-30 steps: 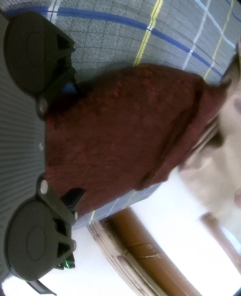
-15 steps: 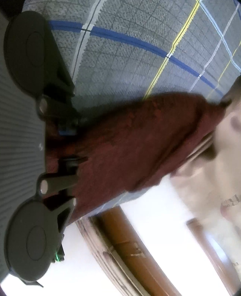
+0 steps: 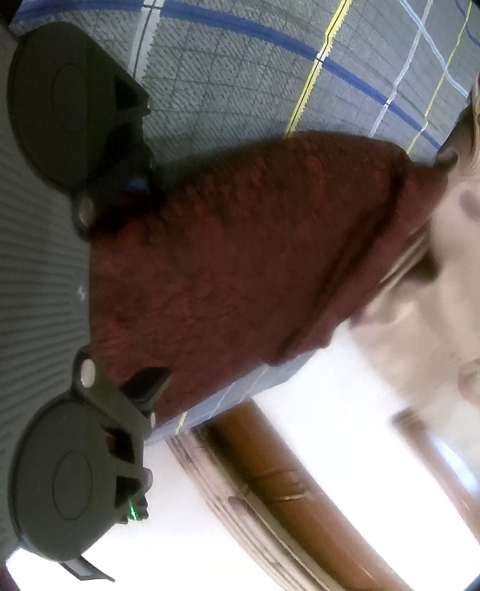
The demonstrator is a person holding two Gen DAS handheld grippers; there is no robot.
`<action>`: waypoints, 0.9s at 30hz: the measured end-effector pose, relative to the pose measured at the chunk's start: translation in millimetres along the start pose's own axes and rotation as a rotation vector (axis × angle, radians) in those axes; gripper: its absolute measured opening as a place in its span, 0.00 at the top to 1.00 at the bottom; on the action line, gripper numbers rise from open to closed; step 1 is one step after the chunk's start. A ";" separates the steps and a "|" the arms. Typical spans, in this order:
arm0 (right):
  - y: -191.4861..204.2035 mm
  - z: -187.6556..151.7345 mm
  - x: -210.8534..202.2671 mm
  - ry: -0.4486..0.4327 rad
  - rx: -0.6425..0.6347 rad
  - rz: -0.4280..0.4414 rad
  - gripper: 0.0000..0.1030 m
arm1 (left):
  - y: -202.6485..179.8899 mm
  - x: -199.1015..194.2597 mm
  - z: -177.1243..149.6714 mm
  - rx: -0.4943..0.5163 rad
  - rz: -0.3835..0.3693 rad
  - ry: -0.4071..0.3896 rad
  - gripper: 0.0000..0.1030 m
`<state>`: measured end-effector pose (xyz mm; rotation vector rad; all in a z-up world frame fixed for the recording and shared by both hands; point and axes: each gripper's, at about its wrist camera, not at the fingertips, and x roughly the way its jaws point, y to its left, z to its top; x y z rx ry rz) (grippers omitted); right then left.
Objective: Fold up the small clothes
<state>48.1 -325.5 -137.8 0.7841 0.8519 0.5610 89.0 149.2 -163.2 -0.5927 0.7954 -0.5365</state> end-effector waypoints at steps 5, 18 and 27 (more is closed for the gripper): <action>4.2 -2.5 1.8 -0.007 -0.023 -0.035 0.86 | 7.3 0.5 -8.3 -0.022 0.074 0.009 0.88; 17.9 -11.0 -17.0 -0.075 -0.005 0.087 0.87 | 9.6 -47.2 -18.2 -0.102 0.023 -0.110 0.88; 22.3 -29.6 -33.8 -0.080 0.013 0.125 0.87 | 6.1 -71.8 -41.1 -0.134 0.006 -0.137 0.88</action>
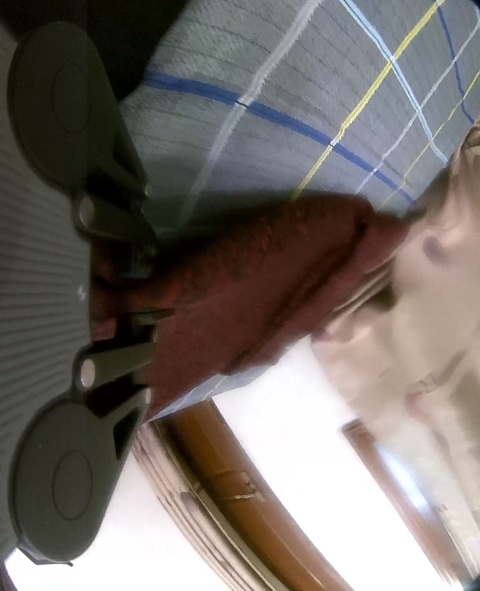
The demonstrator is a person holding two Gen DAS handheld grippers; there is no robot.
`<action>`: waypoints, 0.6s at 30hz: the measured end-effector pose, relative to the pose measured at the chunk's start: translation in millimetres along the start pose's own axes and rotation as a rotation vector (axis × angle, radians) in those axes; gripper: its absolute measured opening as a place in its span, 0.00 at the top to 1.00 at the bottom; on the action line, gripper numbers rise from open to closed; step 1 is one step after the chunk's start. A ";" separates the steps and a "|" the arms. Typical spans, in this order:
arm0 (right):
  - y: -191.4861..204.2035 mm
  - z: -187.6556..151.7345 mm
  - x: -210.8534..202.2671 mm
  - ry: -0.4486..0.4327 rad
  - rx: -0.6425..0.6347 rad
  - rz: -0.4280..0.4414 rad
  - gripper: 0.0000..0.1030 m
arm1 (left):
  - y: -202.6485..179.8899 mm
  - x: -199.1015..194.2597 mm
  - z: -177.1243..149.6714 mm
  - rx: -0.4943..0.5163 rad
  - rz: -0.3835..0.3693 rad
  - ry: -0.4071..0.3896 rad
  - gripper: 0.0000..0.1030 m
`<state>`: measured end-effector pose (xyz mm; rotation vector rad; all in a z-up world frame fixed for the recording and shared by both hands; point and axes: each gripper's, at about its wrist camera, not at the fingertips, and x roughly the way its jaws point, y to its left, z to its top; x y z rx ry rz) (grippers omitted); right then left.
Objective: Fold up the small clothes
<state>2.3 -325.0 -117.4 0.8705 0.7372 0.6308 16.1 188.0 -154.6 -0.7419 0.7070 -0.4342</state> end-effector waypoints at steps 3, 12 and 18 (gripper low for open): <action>0.8 -6.0 -4.8 0.007 0.014 0.006 0.87 | -0.7 -9.2 -3.7 -0.016 -0.013 -0.006 0.88; 17.3 -4.0 -16.3 0.016 0.030 0.049 0.87 | -26.6 -20.8 10.5 0.032 -0.059 -0.050 0.88; 27.8 23.8 -13.1 0.003 0.032 0.101 0.87 | -47.4 -16.7 39.3 0.072 -0.082 -0.107 0.88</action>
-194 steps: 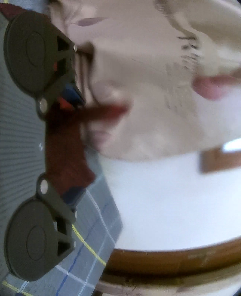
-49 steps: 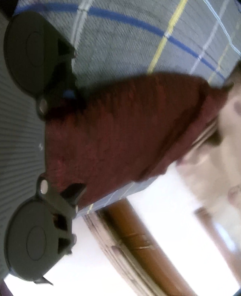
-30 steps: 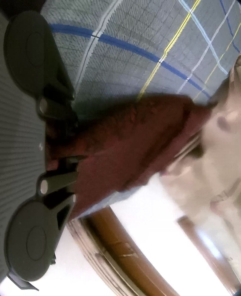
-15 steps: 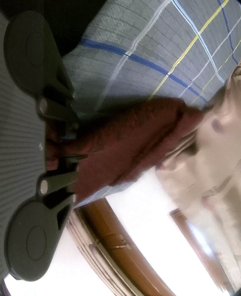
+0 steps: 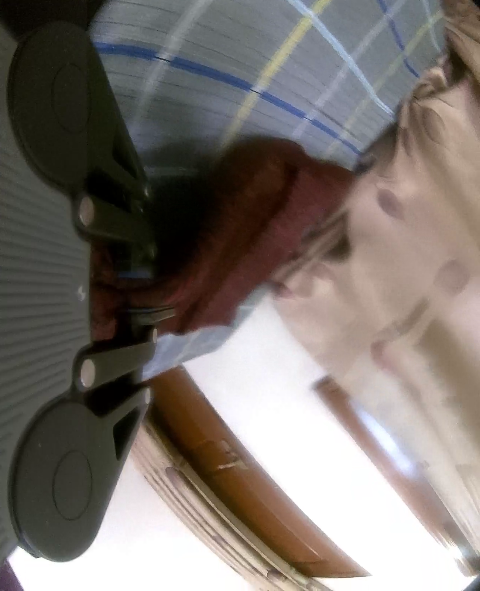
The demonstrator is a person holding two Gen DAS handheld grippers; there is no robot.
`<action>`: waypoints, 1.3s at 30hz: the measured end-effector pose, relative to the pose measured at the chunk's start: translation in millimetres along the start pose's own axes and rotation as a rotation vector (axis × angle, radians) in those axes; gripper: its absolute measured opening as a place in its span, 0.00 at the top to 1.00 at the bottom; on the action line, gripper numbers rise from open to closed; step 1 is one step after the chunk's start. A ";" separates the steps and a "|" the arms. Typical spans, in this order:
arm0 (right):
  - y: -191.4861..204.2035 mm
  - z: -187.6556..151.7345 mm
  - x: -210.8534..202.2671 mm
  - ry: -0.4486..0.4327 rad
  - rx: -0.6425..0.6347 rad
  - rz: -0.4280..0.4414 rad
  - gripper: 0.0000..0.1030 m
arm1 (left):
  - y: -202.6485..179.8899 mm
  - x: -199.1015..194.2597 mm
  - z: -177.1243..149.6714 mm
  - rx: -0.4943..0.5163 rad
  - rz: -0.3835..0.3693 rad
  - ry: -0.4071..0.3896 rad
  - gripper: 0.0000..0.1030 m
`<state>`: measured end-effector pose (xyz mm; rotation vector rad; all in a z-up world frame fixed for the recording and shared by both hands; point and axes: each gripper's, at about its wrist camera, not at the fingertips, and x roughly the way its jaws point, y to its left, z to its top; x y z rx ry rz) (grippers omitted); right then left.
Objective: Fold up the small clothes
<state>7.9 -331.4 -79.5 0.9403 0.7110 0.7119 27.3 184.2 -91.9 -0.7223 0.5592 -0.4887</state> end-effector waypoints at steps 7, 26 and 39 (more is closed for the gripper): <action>9.6 54.1 16.0 -0.020 -0.006 0.051 0.87 | -8.9 28.4 53.8 0.017 0.003 -0.085 0.87; -65.2 222.9 142.6 -0.062 0.079 -0.081 0.87 | 47.7 176.5 157.1 -0.030 0.150 -0.151 0.85; -127.7 243.5 159.4 -0.287 0.291 0.027 0.23 | 51.1 172.9 174.9 0.048 0.314 -0.339 0.02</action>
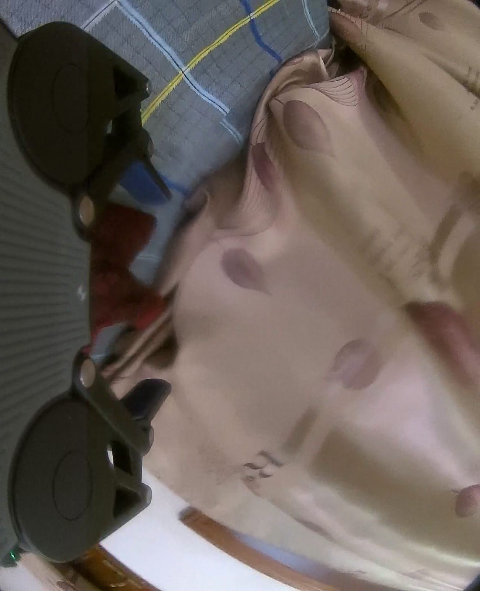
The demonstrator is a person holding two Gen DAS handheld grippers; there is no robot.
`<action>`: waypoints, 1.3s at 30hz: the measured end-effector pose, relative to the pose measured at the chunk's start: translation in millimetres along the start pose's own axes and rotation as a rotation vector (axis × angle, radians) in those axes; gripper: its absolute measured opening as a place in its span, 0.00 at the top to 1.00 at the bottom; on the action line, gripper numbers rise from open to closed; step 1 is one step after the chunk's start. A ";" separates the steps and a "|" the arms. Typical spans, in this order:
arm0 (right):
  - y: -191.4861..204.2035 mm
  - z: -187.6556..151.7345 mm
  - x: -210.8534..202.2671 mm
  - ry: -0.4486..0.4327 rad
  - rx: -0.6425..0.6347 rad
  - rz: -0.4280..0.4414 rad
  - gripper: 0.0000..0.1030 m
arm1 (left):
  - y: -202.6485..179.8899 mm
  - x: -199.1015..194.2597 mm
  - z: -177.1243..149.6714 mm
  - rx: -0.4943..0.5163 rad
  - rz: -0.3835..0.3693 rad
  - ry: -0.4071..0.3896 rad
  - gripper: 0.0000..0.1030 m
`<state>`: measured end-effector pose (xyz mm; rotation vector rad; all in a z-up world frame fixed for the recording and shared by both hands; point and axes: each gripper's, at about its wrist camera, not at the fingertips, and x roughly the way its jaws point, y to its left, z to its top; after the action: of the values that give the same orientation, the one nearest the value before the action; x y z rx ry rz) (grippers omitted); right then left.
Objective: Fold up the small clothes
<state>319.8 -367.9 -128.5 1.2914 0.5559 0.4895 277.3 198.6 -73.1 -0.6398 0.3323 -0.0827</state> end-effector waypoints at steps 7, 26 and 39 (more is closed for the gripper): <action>18.8 -6.3 -29.8 0.013 -0.174 -0.023 0.23 | 9.7 -7.2 -16.3 0.095 0.018 0.106 0.02; 39.7 -37.1 -7.5 0.132 -0.489 -0.221 0.36 | -6.5 95.3 -20.3 0.400 0.086 0.422 0.55; 35.3 -40.2 5.3 0.149 -0.534 -0.302 0.39 | 33.8 65.3 -14.8 0.120 0.024 0.294 0.25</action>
<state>297.3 -327.0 -101.9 0.6522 0.6761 0.4433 333.2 205.6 -122.6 -0.5045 0.6142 -0.1737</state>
